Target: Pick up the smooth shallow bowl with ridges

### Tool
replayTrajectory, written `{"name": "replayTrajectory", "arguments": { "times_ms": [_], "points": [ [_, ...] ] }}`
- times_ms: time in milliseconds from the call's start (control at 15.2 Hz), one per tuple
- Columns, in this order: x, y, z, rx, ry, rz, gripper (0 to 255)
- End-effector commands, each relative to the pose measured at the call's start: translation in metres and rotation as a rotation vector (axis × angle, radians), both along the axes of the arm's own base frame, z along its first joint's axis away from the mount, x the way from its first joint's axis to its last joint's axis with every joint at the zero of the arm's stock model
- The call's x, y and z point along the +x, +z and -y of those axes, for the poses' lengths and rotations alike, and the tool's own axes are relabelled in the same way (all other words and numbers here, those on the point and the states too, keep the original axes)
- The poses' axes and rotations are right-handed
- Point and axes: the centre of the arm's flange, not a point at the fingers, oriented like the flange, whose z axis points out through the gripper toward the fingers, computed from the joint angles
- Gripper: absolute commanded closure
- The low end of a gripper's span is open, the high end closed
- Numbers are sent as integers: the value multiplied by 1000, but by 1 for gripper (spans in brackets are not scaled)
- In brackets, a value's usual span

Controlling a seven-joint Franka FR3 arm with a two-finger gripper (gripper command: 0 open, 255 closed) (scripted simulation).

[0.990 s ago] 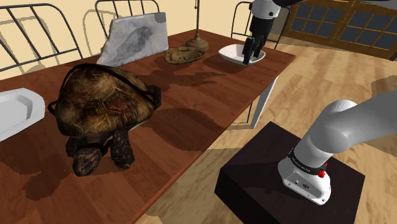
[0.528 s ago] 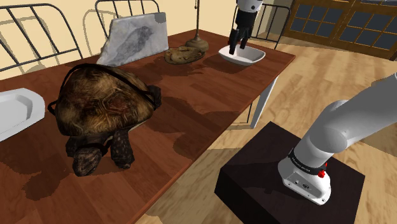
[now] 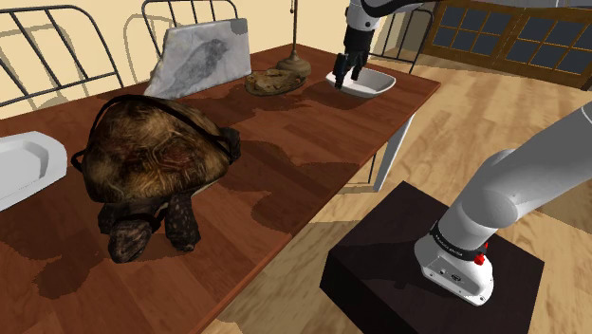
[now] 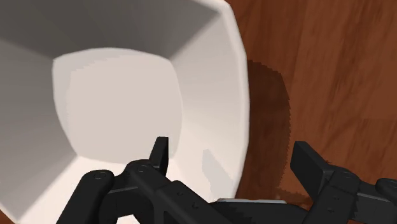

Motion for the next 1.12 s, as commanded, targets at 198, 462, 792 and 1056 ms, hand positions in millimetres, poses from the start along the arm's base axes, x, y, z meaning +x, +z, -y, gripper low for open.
{"name": "replayTrajectory", "arguments": {
  "times_ms": [198, 462, 792, 1056],
  "points": [
    [0, -8, 0, 0, 0, 1, 255],
    [0, -8, 0, 0, 0, 1, 255],
    [1, -3, 0, 0, 0, 1, 255],
    [1, 19, 0, 0, 0, 1, 255]
  ]
}}
